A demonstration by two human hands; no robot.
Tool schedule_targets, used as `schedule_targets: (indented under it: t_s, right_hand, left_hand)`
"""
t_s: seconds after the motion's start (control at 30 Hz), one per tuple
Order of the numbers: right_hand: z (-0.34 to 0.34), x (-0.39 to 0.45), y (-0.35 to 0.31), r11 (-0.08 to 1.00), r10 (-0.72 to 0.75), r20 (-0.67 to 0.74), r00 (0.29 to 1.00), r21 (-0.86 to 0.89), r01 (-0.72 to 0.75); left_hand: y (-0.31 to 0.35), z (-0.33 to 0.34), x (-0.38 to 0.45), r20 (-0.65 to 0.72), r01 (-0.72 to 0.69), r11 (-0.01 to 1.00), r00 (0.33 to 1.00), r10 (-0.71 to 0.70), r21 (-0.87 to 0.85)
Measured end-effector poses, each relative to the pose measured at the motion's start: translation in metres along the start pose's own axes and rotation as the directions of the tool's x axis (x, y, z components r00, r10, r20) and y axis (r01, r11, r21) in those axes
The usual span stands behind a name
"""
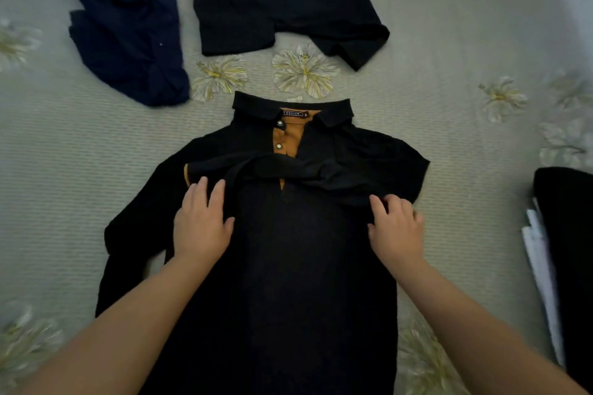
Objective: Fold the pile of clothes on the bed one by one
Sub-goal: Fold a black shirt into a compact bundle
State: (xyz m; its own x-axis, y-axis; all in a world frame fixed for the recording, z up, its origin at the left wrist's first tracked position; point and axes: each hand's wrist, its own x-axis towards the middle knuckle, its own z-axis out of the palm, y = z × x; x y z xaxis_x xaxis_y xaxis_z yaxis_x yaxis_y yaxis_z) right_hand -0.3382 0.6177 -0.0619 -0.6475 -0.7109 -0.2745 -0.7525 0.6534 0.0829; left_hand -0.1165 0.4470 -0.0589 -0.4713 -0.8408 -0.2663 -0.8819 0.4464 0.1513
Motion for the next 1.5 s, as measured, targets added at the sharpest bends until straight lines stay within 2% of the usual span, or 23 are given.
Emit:
schedule_targets:
  t_s: [0.1, 0.17, 0.23, 0.33, 0.43, 0.5, 0.53, 0.6, 0.67, 0.7, 0.73, 0.77, 0.8, 0.83, 0.87, 0.9, 0.93, 1.0, 1.1, 1.2, 1.3, 1.37, 1.5]
  right_hand:
    - [-0.003, 0.011, 0.014, 0.991, -0.126, -0.053, 0.991, -0.039, 0.124]
    - [-0.005, 0.013, 0.03, 0.976, -0.218, -0.134, 0.967, -0.023, 0.217]
    - [-0.006, 0.011, 0.043, 0.967, -0.251, -0.214, 0.944, -0.019, 0.252]
    - [-0.004, 0.003, 0.058, 0.964, -0.263, -0.195, 0.945, -0.01, 0.267]
    - [0.0, -0.001, 0.068, 0.968, -0.251, -0.14, 0.958, -0.025, 0.25]
    - [0.003, 0.0, 0.069, 0.968, -0.248, -0.156, 0.956, -0.022, 0.248]
    - [0.004, 0.0, 0.067, 0.967, -0.254, -0.165, 0.953, -0.038, 0.251]
    - [0.007, -0.003, 0.059, 0.962, -0.256, -0.092, 0.962, -0.12, 0.245]
    - [0.004, -0.006, 0.05, 0.944, -0.217, 0.141, 0.966, -0.222, 0.245]
    - [0.005, -0.005, 0.052, 0.948, -0.188, 0.188, 0.964, -0.223, 0.228]
    - [-0.001, -0.002, 0.052, 0.958, -0.17, 0.213, 0.962, -0.194, 0.212]
    - [-0.007, 0.003, 0.051, 0.968, -0.174, 0.198, 0.965, -0.147, 0.205]
    - [-0.013, 0.011, 0.049, 0.968, -0.222, 0.1, 0.97, -0.099, 0.231]
    - [-0.016, 0.019, 0.047, 0.969, -0.246, -0.027, 0.969, -0.022, 0.246]
    - [-0.02, 0.027, 0.044, 0.963, -0.251, -0.148, 0.957, 0.059, 0.261]
    - [-0.024, 0.037, 0.038, 0.96, -0.231, -0.172, 0.958, 0.119, 0.253]
    - [-0.025, 0.047, 0.03, 0.968, -0.187, -0.132, 0.973, 0.143, 0.205]
    - [-0.023, 0.068, 0.018, 0.985, -0.113, 0.046, 0.992, 0.139, 0.106]
    - [-0.019, 0.086, 0.011, 0.991, -0.079, 0.186, 0.979, 0.119, 0.057]
    - [-0.026, 0.09, 0.016, 0.932, -0.014, 0.084, 0.996, 0.361, -0.018]
    - [-0.042, 0.083, 0.027, 0.783, 0.075, 0.029, 0.997, 0.617, -0.077]
    - [-0.047, 0.082, 0.033, 0.757, 0.029, 0.031, 0.999, 0.652, -0.042]
    - [-0.051, 0.092, 0.032, 0.805, -0.052, 0.012, 0.999, 0.592, 0.034]
  left_hand:
    - [-0.005, 0.003, 0.022, 0.025, 0.019, 0.994, 0.999, -0.022, 0.106]
    - [-0.007, 0.003, 0.033, -0.017, -0.014, 0.996, 1.0, 0.016, 0.089]
    - [-0.011, -0.002, 0.041, -0.088, -0.035, 0.994, 0.996, 0.026, -0.099]
    - [-0.021, -0.016, 0.056, -0.161, 0.009, 0.906, 0.983, -0.085, -0.424]
    - [-0.032, -0.025, 0.081, 0.006, 0.218, 0.716, 0.958, -0.286, -0.664]
    - [-0.033, -0.033, 0.092, 0.098, 0.286, 0.638, 0.945, -0.313, -0.715]
    - [-0.032, -0.037, 0.093, 0.09, 0.256, 0.688, 0.959, -0.267, -0.679]
    - [-0.038, -0.037, 0.088, 0.084, 0.073, 0.896, 0.996, -0.04, -0.437]
    - [-0.046, -0.032, 0.078, 0.278, -0.113, 0.983, 0.949, 0.149, -0.143]
    - [-0.051, -0.025, 0.074, 0.339, -0.11, 0.988, 0.93, 0.14, -0.104]
    - [-0.054, -0.02, 0.069, 0.324, -0.069, 0.99, 0.94, 0.105, -0.121]
    - [-0.057, -0.016, 0.065, 0.26, 0.051, 0.973, 0.965, 0.009, -0.224]
    - [-0.057, -0.015, 0.061, 0.198, 0.201, 0.905, 0.971, -0.133, -0.374]
    - [-0.059, -0.013, 0.057, 0.18, 0.326, 0.787, 0.945, -0.272, -0.524]
    - [-0.06, -0.01, 0.052, 0.197, 0.392, 0.673, 0.916, -0.35, -0.627]
    - [-0.061, -0.007, 0.048, 0.204, 0.411, 0.63, 0.904, -0.376, -0.659]
    - [-0.063, -0.005, 0.045, 0.198, 0.406, 0.629, 0.905, -0.376, -0.663]
    - [-0.06, -0.006, 0.04, 0.148, 0.353, 0.619, 0.922, -0.358, -0.701]
    - [-0.051, -0.015, 0.04, 0.013, 0.199, 0.605, 0.955, -0.298, -0.771]
    - [-0.044, -0.025, 0.037, -0.102, 0.059, 0.666, 0.975, -0.199, -0.743]
    - [-0.04, -0.033, 0.028, -0.178, -0.012, 0.716, 0.971, -0.158, -0.698]
    - [-0.038, -0.034, 0.025, -0.188, 0.023, 0.729, 0.96, -0.207, -0.684]
    - [-0.036, -0.031, 0.035, -0.201, 0.118, 0.797, 0.936, -0.288, -0.592]
